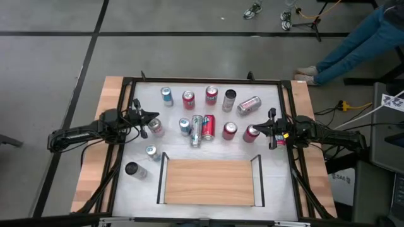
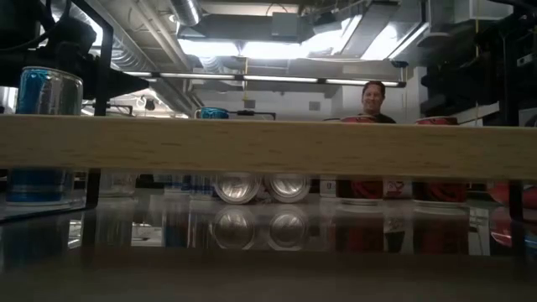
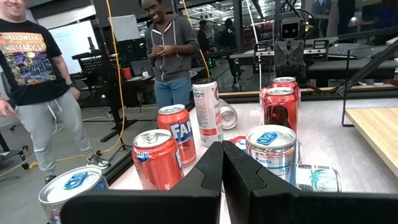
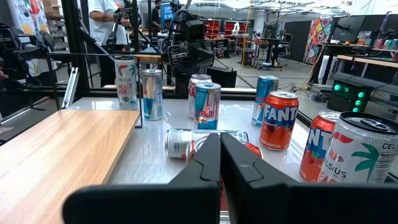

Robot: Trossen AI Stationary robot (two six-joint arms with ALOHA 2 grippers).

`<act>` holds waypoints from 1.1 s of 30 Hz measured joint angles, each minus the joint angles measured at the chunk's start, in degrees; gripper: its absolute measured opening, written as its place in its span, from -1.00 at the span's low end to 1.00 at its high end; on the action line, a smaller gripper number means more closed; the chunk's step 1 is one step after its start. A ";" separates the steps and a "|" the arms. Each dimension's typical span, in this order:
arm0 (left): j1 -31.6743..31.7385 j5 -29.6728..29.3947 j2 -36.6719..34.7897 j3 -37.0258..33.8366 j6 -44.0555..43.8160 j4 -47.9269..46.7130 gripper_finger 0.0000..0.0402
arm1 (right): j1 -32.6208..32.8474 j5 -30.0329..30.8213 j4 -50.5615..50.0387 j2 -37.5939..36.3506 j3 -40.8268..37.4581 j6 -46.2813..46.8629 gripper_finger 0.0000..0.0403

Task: Place canned beverage on shelf

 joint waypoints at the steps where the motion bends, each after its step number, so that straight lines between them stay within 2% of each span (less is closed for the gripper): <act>1: 0.01 0.01 0.01 0.00 0.00 0.00 -1.00 | 0.00 0.01 0.00 0.00 0.00 0.00 -1.00; 17: 0.00 0.22 0.01 0.00 -0.30 3.07 -1.00 | 0.02 0.45 0.39 0.00 -0.04 -0.01 -1.00; 24: 0.00 0.16 0.00 0.00 -5.98 3.87 -0.99 | 0.02 0.45 1.16 0.00 -0.04 -0.02 -1.00; 28: 0.00 -2.14 0.01 0.00 -8.60 3.87 -0.84 | 0.02 0.48 1.29 0.00 -0.04 0.00 -1.00; 33: 0.00 -5.78 0.01 -0.01 -11.80 4.31 -0.46 | 0.02 0.51 1.38 0.00 -0.04 0.00 -1.00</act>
